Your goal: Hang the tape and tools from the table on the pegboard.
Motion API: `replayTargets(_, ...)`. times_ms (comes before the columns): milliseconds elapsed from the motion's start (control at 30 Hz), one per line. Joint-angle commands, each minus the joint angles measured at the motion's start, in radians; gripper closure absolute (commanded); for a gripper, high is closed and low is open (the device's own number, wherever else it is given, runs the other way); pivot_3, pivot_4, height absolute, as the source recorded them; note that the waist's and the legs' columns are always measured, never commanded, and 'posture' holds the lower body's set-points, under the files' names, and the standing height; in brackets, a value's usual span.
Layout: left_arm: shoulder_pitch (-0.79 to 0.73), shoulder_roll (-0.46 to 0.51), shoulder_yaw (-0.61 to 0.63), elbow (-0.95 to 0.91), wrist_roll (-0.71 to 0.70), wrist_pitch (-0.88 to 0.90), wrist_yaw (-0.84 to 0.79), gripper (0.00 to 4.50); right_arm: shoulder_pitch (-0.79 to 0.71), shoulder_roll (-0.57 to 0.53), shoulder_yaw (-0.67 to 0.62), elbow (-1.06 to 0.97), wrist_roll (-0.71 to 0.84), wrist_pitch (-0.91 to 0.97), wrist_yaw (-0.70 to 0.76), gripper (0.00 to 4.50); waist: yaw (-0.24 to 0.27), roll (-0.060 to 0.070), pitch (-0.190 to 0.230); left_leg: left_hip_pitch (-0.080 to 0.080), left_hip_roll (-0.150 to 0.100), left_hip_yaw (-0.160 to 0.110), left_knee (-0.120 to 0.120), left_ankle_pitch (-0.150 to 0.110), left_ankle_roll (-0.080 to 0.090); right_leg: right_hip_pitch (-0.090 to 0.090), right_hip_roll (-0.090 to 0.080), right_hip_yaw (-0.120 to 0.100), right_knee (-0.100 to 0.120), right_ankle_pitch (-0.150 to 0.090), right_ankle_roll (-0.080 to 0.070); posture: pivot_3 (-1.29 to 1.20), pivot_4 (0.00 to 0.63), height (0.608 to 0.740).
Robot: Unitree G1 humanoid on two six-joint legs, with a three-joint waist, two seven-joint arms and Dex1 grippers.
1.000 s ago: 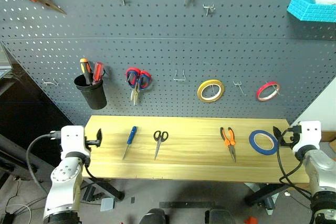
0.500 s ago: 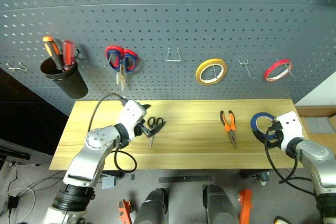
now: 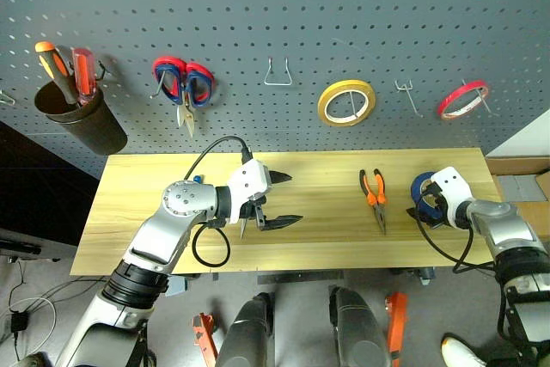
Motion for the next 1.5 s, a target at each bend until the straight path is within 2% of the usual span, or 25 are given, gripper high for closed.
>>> replayTargets(33,-0.009,0.003,-0.009,-0.009,0.015,-0.035,-0.018,0.03,-0.059,-0.009,0.029,0.15,-0.042,-0.012,0.052,0.0,-0.001,0.0,0.0,0.0,0.0,0.0,0.0,0.0,0.0,0.0,0.0,0.0,0.0,0.0,0.0,-0.15,0.361,0.74)
replayTargets(167,-0.007,0.001,-0.007,-0.002,0.025,-0.049,-0.02,0.0,-0.131,-0.014,0.077,0.284,-0.095,-0.028,0.12,0.79,0.0,-0.001,0.0,0.0,0.0,0.002,0.0,0.0,0.0,0.0,0.0,0.0,0.0,0.0,0.0,-0.14,0.349,0.74)
replayTargets(300,-0.005,-0.001,-0.007,-0.001,0.029,-0.055,-0.019,0.0,-0.148,-0.005,0.109,0.336,-0.135,-0.053,0.167,2.17,0.001,-0.001,0.0,0.0,0.0,0.001,0.001,0.0,0.0,0.0,0.0,0.0,0.0,0.0,0.0,-0.14,0.339,0.74)
replayTargets(500,-0.004,-0.004,-0.007,0.005,0.04,-0.07,-0.015,0.0,-0.107,0.019,0.126,0.321,-0.178,-0.117,0.107,4.07,0.001,-0.009,-0.004,0.001,0.0,0.001,0.001,0.0,-0.001,0.001,0.001,0.0,0.0,0.001,0.001,-0.14,0.324,0.74)
replayTargets(633,-0.006,-0.005,-0.005,0.012,0.043,-0.077,-0.014,0.0,-0.046,0.018,0.114,0.243,-0.183,-0.159,0.055,4.1,0.003,-0.015,-0.008,0.002,0.0,0.0,0.003,0.0,-0.001,0.003,0.004,0.0,-0.002,0.004,0.0,-0.15,0.317,0.74)
replayTargets(733,-0.009,-0.011,0.001,0.011,0.038,-0.077,-0.009,0.0,0.027,-0.002,0.078,0.099,-0.162,-0.16,0.024,4.1,0.004,-0.015,-0.009,0.002,0.001,-0.001,0.004,0.0,-0.001,0.004,0.005,0.0,-0.002,0.006,0.0,-0.16,0.309,0.74)
replayTargets(833,-0.017,-0.024,0.012,0.009,0.03,-0.08,0.003,0.0,0.145,-0.034,0.006,-0.167,-0.135,-0.116,-0.023,4.1,0.008,-0.013,-0.009,0.001,0.001,-0.002,0.004,0.001,-0.001,0.003,0.005,0.0,-0.002,0.006,0.0,-0.17,0.3,0.74)
replayTargets(967,-0.033,-0.044,0.031,0.006,0.014,-0.08,0.019,0.0,0.365,-0.036,-0.131,-0.69,-0.133,0.042,-0.12,4.1,0.005,-0.008,-0.008,-0.006,0.001,0.001,0.003,0.001,-0.002,-0.008,0.004,0.003,0.0,0.007,0.0,-0.18,0.299,0.74)
replayTargets(1100,-0.054,-0.064,0.042,0.005,0.003,-0.079,0.029,0.0,0.536,0.068,-0.172,-1.179,-0.197,0.204,-0.241,4.11,-0.005,-0.006,-0.009,-0.014,0.001,0.003,0.011,0.001,-0.002,-0.016,0.004,0.004,0.008,0.007,0.001,-0.2,0.301,0.74)
replayTargets(1200,-0.067,-0.074,0.047,0.009,-0.004,-0.079,0.037,0.0,0.571,0.153,-0.119,-1.397,-0.277,0.253,-0.335,4.11,-0.005,-0.006,-0.009,-0.015,0.001,0.002,0.015,0.0,-0.002,-0.019,0.006,0.004,0.013,0.007,0.0,-0.21,0.3,0.74)
replayTargets(1333,-0.083,-0.092,0.068,0.012,-0.019,-0.071,0.054,0.0,0.515,0.217,-0.001,-1.542,-0.384,0.249,-0.403,4.11,-0.004,-0.006,-0.009,-0.015,0.001,0.001,0.017,0.0,-0.001,-0.019,0.007,0.004,0.015,0.01,-0.002,-0.22,0.301,0.74)
replayTargets(1500,-0.097,-0.107,0.087,0.007,-0.053,-0.032,0.063,0.0,0.382,0.27,0.046,-1.445,-0.372,0.176,-0.425,4.11,-0.006,-0.006,-0.009,-0.014,0.002,0.001,0.017,0.002,-0.004,-0.019,0.01,0.004,0.015,0.012,-0.003,-0.21,0.295,0.74)
